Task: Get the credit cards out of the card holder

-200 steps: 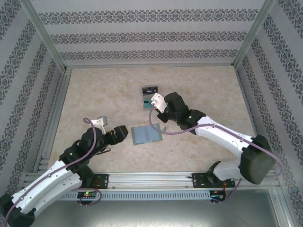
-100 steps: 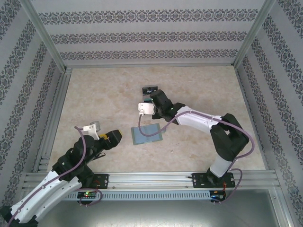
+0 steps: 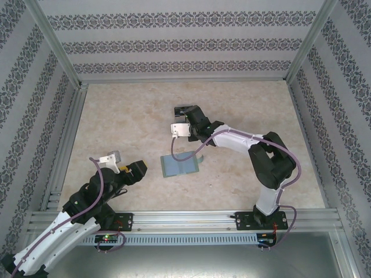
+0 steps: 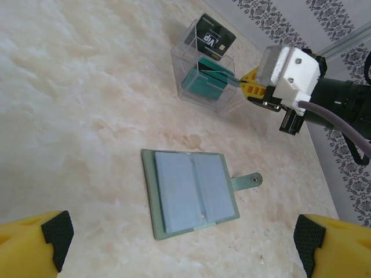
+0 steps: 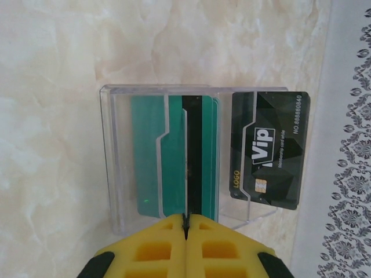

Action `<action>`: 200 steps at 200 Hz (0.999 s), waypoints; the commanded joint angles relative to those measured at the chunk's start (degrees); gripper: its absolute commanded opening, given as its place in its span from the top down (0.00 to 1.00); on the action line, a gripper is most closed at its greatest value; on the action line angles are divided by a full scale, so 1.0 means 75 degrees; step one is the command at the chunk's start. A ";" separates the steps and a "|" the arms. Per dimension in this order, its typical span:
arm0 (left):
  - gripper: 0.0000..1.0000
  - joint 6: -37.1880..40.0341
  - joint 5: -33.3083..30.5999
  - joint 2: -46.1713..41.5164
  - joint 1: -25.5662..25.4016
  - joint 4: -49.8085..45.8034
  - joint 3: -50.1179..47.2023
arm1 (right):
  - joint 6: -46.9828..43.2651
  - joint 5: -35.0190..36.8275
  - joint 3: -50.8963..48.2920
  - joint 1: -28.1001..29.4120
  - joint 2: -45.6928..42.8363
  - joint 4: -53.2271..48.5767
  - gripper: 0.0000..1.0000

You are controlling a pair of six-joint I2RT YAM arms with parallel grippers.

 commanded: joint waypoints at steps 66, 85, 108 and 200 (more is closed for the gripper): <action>0.01 -0.0065 -0.0033 -0.0092 -0.0067 -0.0099 -0.0234 | 0.0347 0.0078 0.0484 -0.0074 0.0482 -0.0110 0.90; 0.01 -0.0046 -0.0015 -0.0082 -0.0067 -0.0068 -0.0246 | 0.0464 0.0078 0.0513 -0.0117 0.0540 -0.0064 0.77; 0.01 -0.0035 -0.0007 -0.0089 -0.0067 -0.0044 -0.0254 | 0.0497 0.0198 0.0558 -0.0132 0.0652 0.0092 0.71; 0.01 -0.0052 -0.0062 -0.0080 -0.0067 -0.0138 -0.0213 | 0.1119 0.0251 0.0738 -0.0223 0.0593 0.0248 0.69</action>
